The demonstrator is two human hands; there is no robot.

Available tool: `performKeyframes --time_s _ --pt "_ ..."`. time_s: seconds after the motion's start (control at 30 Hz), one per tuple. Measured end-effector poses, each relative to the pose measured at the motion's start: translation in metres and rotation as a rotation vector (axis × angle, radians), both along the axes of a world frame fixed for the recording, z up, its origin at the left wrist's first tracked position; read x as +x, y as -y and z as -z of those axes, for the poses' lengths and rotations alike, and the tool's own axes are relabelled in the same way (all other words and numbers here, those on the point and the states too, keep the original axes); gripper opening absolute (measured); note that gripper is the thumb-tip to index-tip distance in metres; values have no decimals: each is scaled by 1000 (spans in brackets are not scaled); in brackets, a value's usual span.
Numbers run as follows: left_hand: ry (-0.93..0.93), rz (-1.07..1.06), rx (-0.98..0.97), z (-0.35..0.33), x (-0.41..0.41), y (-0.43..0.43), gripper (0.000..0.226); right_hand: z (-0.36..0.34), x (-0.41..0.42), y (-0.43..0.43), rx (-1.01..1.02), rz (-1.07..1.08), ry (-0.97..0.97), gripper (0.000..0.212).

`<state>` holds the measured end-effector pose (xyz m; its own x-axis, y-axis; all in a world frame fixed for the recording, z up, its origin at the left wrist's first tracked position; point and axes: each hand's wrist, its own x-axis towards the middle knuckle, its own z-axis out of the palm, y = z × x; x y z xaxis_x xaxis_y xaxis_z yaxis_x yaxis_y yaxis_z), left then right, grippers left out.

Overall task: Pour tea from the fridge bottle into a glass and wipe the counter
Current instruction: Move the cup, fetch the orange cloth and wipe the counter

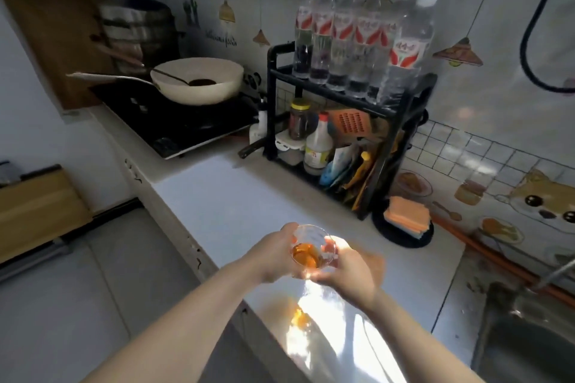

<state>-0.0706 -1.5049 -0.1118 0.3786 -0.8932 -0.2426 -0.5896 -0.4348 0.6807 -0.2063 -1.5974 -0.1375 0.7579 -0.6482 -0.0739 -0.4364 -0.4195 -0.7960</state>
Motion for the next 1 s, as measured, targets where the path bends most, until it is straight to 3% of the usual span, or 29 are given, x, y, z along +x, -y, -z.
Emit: performKeyframes --time_s 0.17,0.43,0.6,0.73,1.0 --pt "-6 43 16 22 29 42 82 11 23 30 58 86 -20 77" --pt "-74 147 27 53 62 91 85 40 51 62 75 265 -89 43" --pt "-115 205 38 72 75 112 91 49 60 72 143 373 -122 52" --pt "-124 234 35 82 81 122 95 58 66 76 226 426 -137 71" --pt "-129 279 37 94 87 131 91 71 72 79 216 493 -172 80"
